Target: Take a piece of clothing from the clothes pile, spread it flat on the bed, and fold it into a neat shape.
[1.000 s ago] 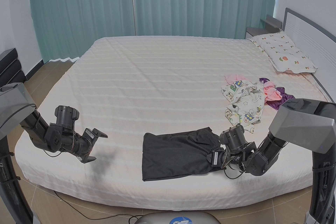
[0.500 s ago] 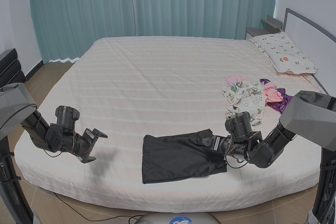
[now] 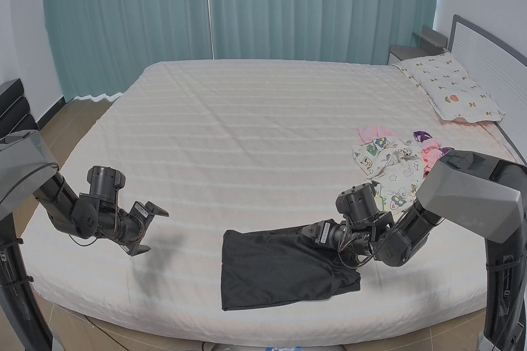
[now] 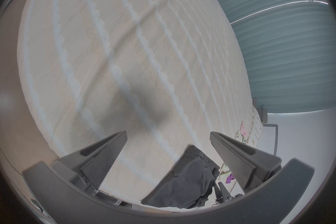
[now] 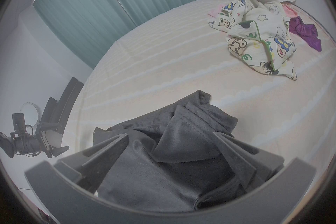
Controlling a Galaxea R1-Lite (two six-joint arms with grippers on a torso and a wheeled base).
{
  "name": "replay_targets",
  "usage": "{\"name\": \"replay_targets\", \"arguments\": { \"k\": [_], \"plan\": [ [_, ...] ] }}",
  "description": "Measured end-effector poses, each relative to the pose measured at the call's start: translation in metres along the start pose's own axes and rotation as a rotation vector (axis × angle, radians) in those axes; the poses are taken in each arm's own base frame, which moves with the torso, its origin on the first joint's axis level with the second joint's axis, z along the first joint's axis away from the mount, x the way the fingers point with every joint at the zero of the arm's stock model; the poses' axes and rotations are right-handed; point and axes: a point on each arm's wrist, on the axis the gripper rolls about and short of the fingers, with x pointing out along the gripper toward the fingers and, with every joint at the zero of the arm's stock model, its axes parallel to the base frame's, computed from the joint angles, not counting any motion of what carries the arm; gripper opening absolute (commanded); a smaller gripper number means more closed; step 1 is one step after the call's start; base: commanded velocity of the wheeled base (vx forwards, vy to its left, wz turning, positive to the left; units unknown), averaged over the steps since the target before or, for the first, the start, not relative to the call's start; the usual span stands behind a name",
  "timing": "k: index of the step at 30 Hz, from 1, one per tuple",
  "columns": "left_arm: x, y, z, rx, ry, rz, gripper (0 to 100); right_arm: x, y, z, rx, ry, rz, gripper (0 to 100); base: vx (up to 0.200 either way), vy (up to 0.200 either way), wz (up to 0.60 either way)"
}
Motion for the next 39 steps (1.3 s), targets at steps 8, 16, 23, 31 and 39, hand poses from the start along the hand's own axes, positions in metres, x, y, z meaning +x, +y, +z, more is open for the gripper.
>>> {"name": "replay_targets", "arguments": {
  "k": [8,16,23,31,39],
  "plan": [
    [0.001,0.000,0.000,0.000,0.001,0.001,100,0.007,-0.006,-0.007,-0.005,0.031,-0.034,0,0.000,0.000,0.00],
    [0.001,0.000,0.000,0.001,0.001,0.000,100,0.008,-0.010,-0.003,0.030,0.015,-0.040,0,0.000,0.000,0.00],
    [0.001,0.000,0.000,0.001,0.002,0.001,100,0.007,-0.009,0.011,0.080,-0.050,-0.005,0,0.000,0.000,0.00],
    [0.001,0.000,0.000,0.002,0.001,0.000,100,0.008,-0.015,0.021,0.010,-0.075,-0.006,100,0.000,0.000,0.00],
    [0.002,0.000,0.000,0.002,0.002,0.000,100,0.015,-0.024,0.031,0.102,-0.086,0.030,100,0.000,0.000,0.00]
  ]
}}
